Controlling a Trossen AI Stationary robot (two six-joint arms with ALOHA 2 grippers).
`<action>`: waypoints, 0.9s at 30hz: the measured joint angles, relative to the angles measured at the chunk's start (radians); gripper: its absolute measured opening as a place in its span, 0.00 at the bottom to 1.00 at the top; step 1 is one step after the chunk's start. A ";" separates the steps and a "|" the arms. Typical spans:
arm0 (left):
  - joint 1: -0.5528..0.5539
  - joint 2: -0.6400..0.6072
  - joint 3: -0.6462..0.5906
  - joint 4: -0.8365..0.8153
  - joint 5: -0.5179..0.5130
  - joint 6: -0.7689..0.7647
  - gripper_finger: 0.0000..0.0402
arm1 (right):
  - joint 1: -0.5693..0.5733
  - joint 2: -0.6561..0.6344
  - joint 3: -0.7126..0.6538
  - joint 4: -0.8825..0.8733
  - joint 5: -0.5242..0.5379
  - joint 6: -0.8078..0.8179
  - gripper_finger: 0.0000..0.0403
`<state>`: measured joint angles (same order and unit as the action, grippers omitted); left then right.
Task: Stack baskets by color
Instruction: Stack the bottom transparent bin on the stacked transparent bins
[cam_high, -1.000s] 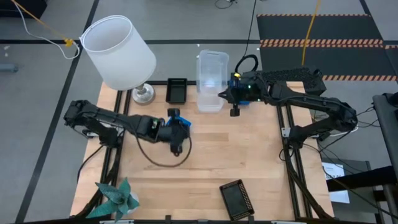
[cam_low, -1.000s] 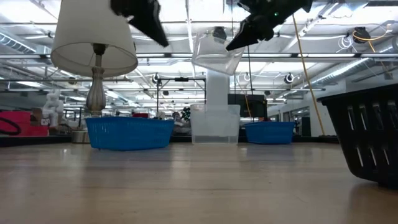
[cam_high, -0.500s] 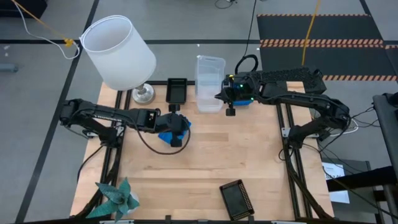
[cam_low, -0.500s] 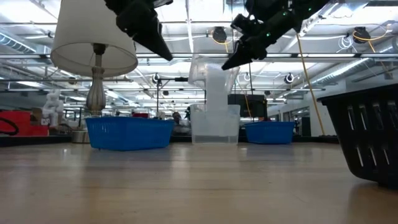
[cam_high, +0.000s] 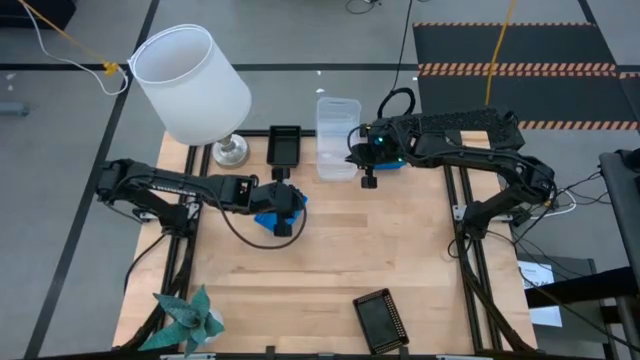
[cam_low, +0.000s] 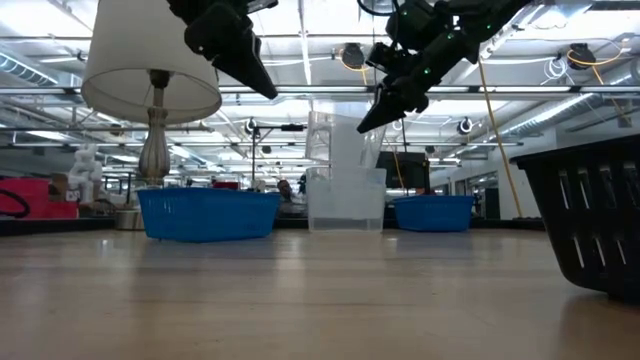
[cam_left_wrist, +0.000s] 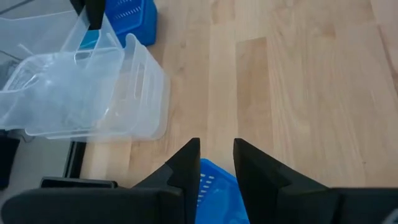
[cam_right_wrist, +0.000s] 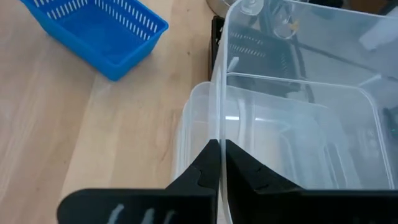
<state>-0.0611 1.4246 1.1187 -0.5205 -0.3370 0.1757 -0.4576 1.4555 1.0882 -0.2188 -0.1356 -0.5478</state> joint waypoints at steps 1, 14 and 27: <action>0.000 0.000 0.000 0.000 0.000 0.001 0.24 | 0.000 0.000 0.000 -0.001 0.000 0.007 0.01; 0.000 0.000 0.000 0.001 0.000 0.003 0.24 | -0.001 0.000 0.000 -0.040 0.001 0.008 0.01; 0.000 0.000 0.000 0.002 -0.001 0.004 0.24 | -0.001 0.000 0.000 -0.040 0.003 0.005 0.01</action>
<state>-0.0612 1.4246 1.1187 -0.5190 -0.3378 0.1795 -0.4583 1.4555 1.0885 -0.2592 -0.1329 -0.5430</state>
